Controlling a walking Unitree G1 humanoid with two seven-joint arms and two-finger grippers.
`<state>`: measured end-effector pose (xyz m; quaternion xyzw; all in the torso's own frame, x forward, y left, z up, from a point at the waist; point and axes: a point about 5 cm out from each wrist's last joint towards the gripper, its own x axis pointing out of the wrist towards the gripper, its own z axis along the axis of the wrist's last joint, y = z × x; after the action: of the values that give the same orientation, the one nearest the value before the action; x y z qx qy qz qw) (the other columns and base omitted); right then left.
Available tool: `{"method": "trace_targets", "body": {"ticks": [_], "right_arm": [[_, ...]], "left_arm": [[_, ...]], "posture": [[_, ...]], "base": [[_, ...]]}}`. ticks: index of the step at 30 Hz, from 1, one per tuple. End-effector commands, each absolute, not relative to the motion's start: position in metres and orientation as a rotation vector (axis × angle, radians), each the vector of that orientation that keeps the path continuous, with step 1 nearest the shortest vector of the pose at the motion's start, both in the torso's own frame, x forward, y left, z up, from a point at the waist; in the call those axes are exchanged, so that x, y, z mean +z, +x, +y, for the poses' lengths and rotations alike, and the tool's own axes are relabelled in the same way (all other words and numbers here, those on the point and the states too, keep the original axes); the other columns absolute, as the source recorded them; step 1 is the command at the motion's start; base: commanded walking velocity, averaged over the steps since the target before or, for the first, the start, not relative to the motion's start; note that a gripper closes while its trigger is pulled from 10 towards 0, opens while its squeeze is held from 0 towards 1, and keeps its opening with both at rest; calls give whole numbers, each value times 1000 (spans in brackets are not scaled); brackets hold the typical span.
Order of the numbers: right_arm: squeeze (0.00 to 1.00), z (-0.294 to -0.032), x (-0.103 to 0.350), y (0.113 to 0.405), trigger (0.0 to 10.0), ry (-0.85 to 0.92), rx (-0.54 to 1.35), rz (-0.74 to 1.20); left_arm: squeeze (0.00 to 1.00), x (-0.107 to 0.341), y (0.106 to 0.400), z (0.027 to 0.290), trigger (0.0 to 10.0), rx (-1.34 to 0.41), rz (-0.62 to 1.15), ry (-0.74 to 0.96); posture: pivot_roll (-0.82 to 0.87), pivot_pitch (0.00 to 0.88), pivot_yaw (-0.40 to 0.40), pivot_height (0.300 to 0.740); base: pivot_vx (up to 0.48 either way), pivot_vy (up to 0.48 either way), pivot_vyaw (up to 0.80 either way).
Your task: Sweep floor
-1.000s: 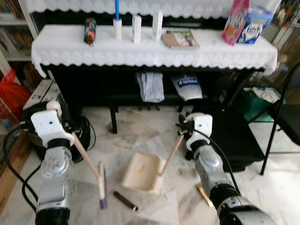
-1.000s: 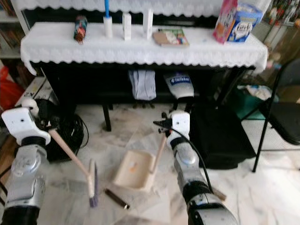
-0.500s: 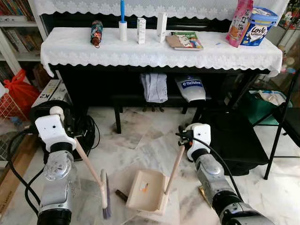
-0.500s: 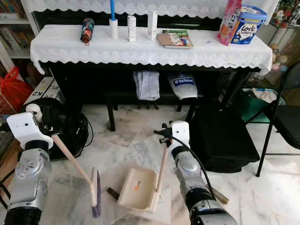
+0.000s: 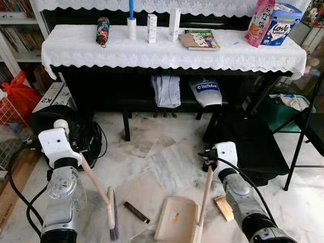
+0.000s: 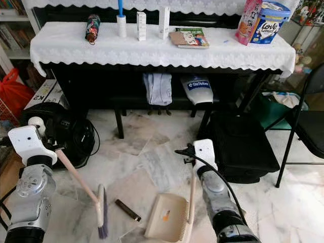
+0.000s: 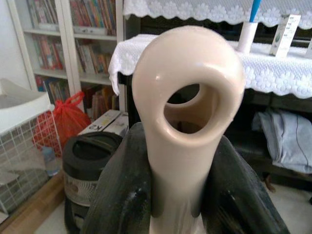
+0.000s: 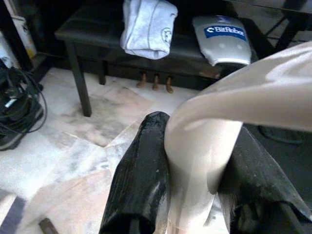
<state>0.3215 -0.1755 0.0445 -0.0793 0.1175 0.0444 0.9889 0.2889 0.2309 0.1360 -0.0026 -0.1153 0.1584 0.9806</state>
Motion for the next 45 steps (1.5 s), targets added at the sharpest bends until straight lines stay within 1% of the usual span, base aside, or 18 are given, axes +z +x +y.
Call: {"method": "trace_targets", "body": {"ticks": [1, 4, 9, 11, 13, 15, 17, 25, 30, 37, 39, 45], "right_arm": [[0, -190, 38, 316, 10000, -242, 56, 289], [0, -197, 36, 314, 10000, -288, 23, 322], [0, -202, 41, 314, 10000, -304, -18, 323], [0, -197, 51, 318, 10000, -252, -12, 271], [0, -188, 63, 323, 10000, -194, 26, 192], [0, -186, 65, 324, 10000, -181, 35, 180], [0, -174, 81, 327, 10000, -129, 79, 95], [0, -167, 97, 330, 10000, -86, 95, 28], [0, -168, 94, 330, 10000, -81, 92, 46], [0, -160, 91, 331, 10000, -58, 178, 77], [0, -159, 89, 332, 10000, -80, 205, 104], [0, -161, 86, 335, 10000, -96, 200, 121]], "left_arm": [[0, 150, 287, 228, 10000, 316, -304, 7], [0, 151, 287, 228, 10000, 317, -306, 1], [0, 155, 287, 230, 10000, 322, -320, 1], [0, 157, 287, 230, 10000, 326, -329, 2], [0, 158, 287, 230, 10000, 327, -333, 2], [0, 158, 287, 230, 10000, 327, -333, 2], [0, 162, 287, 231, 10000, 329, -348, -1], [0, 166, 287, 231, 10000, 327, -361, -8], [0, 164, 287, 230, 10000, 325, -354, -12], [0, 163, 288, 229, 10000, 325, -351, -15], [0, 163, 288, 230, 10000, 327, -350, -16], [0, 163, 288, 230, 10000, 329, -351, -19]], "posture": [[15, 105, -74, 740], [16, 103, -78, 740], [16, 97, -83, 740], [15, 93, -84, 740], [13, 89, -84, 740], [13, 89, -84, 740], [13, 88, -86, 740], [13, 91, -89, 740], [12, 96, -90, 740], [10, 100, -90, 740], [11, 101, -90, 740], [15, 105, -92, 740]], "base": [[0, 0, 0], [0, 0, 0], [0, 0, 0], [0, 0, 0], [0, 0, 0], [0, 0, 0], [0, 0, 0], [0, 0, 0], [0, 0, 0], [0, 0, 0], [0, 0, 0], [0, 0, 0]]}}
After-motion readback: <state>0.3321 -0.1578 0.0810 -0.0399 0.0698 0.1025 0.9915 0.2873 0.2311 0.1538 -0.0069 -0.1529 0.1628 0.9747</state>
